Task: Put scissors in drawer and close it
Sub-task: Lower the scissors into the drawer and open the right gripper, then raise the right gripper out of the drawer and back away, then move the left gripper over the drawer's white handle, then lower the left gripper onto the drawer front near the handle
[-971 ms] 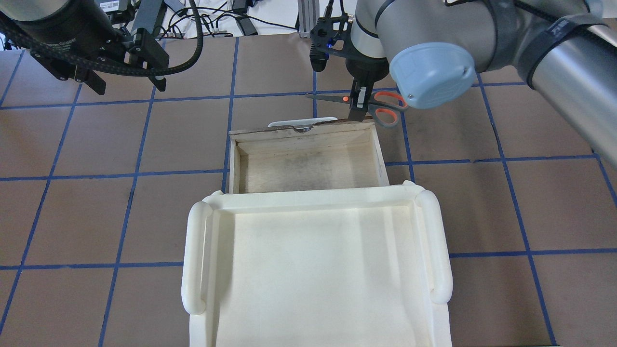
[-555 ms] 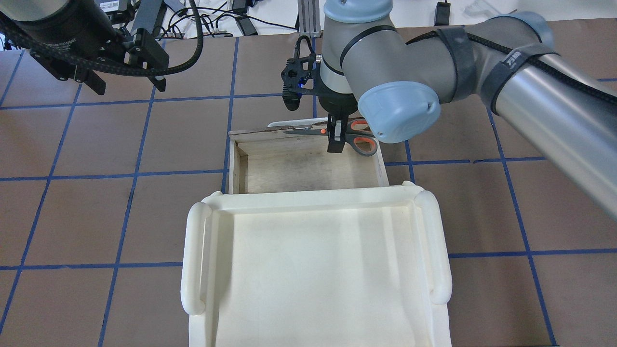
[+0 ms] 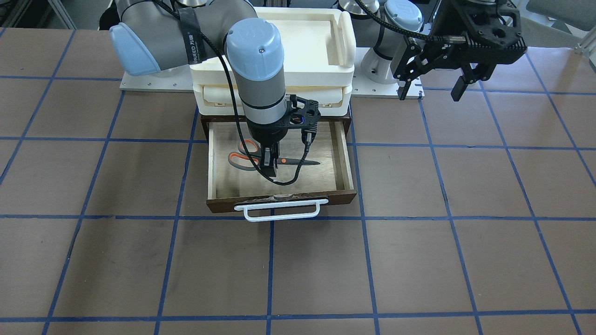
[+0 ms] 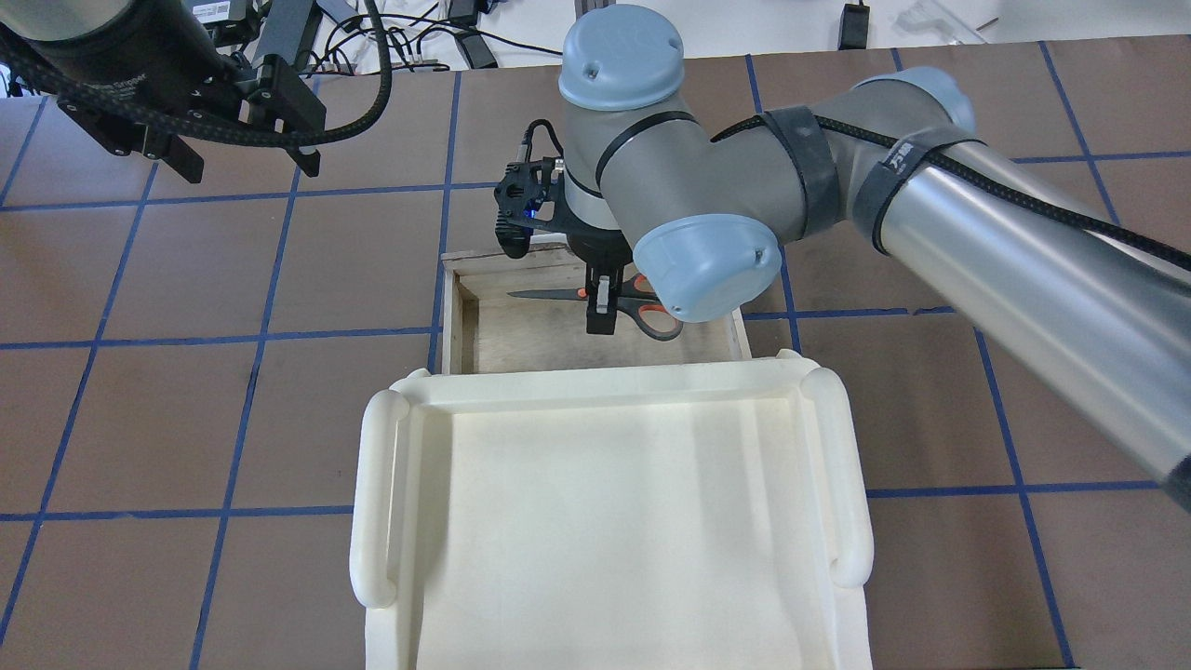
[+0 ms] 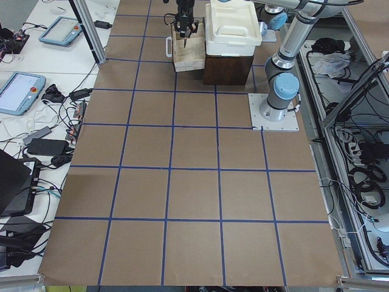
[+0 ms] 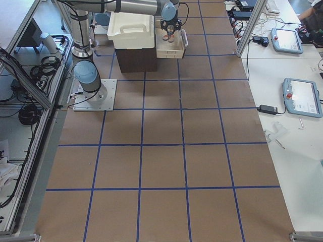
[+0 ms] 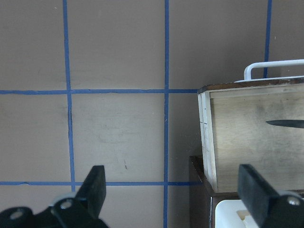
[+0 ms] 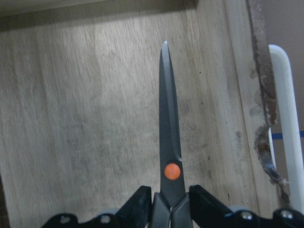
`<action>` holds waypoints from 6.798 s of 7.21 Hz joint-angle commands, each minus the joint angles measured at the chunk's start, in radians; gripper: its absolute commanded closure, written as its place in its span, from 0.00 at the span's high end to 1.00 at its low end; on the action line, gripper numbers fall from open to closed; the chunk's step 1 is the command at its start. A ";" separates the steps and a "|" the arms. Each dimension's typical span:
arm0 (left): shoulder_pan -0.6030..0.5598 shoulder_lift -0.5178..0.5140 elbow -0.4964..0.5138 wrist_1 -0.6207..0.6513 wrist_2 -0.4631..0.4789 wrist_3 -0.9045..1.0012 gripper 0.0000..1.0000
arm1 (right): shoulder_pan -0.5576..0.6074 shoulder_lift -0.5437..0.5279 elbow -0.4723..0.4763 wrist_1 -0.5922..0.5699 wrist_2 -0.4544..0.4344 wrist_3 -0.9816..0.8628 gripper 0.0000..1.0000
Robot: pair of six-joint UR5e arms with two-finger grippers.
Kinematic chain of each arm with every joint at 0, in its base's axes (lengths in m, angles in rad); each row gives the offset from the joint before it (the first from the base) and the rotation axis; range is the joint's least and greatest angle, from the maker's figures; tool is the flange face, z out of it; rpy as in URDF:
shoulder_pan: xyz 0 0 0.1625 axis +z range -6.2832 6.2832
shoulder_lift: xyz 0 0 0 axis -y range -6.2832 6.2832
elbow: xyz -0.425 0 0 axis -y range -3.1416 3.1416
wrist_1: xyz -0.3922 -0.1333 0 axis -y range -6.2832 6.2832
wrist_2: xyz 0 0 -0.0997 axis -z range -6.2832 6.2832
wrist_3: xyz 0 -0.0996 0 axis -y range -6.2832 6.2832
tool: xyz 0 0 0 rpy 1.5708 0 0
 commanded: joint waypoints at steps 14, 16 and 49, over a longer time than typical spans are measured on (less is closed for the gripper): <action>-0.005 -0.003 -0.083 0.002 -0.001 0.000 1.00 | -0.433 -0.163 -0.190 0.338 0.039 0.396 1.00; -0.011 -0.015 -0.124 0.049 -0.008 -0.003 1.00 | -0.432 -0.166 -0.173 0.326 0.022 0.592 1.00; -0.350 -0.844 0.265 0.207 -0.095 -0.414 1.00 | -0.436 -0.218 -0.058 0.217 -0.062 1.069 1.00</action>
